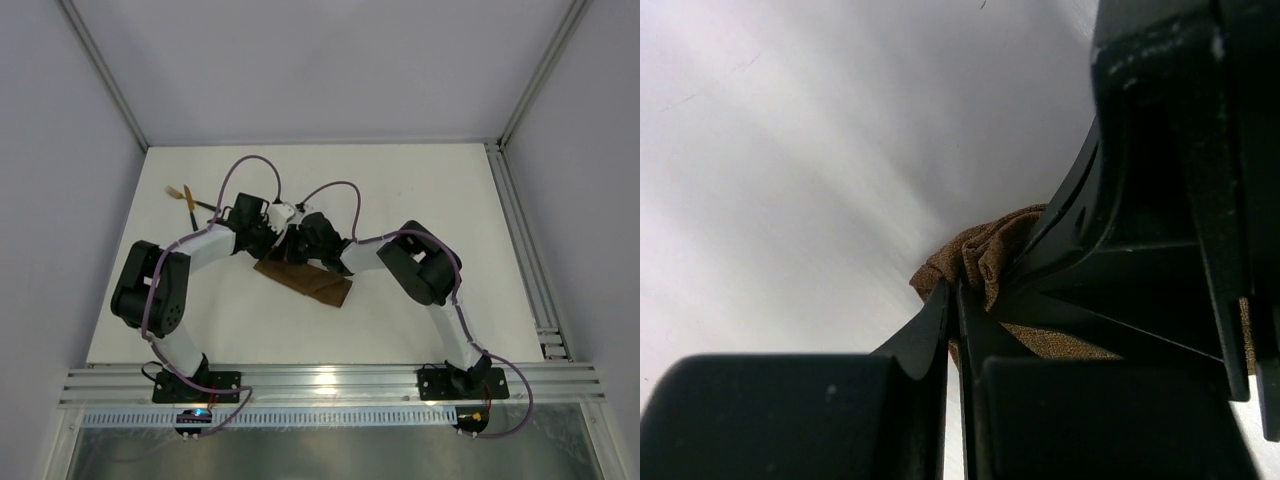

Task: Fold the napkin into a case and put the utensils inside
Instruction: Smooth out the smaller rectangle-folded napkin at the center of the board.

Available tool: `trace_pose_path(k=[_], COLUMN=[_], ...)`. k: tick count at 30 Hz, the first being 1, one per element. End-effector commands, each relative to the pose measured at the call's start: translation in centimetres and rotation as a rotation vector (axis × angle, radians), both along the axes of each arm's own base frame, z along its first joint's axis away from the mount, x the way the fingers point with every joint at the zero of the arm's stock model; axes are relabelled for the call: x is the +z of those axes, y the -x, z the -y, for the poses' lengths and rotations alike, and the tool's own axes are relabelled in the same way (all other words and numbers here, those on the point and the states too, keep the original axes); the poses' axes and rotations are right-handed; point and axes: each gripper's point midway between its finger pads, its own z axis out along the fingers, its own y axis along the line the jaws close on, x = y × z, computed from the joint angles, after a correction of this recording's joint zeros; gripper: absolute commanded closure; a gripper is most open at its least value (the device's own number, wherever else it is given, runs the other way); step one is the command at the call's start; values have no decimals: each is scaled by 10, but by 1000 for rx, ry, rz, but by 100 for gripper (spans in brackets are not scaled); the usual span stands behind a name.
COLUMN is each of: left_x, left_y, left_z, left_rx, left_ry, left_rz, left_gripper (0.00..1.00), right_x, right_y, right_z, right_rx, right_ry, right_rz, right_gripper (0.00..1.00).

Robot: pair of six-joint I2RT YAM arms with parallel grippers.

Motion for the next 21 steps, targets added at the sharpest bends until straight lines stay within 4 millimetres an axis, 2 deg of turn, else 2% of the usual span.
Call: trace_pose_path(k=[1,3,4,8,10,13,15,17,21], left_x=[7,8,8,12,15,23,33,43,50], left_y=[16,16,16,16,15,16,18,22,29], left_z=[11,10,9,12,13,16,21,23,27], left_rx=[-10,0,5,17,23,32,28,22,5], left_ry=[68,68,66,88,95,129,172,218,262], left_rz=[-48,-47,-48,-52,-51,-38,-33,-40,-66], left_gripper=[100,100,100,100,100,100,100,100,100], right_x=[2,6,15,17,1,-12,-18,-13,-21], right_y=[-14,-16,-16,-25,-22,-20,-18,-20,-14], right_z=[8,11,12,17,19,20,30,33,35], right_rx=[-64,-71,-74,-114,-118,-127,-159,-169,-159], right_ry=[-26,-22,-26,3,43,48,85,111,127], right_rz=[30,55,73,81,40,-8,-48,-42,-75], right_gripper=[97,97,97,97,97,97,97,97,97])
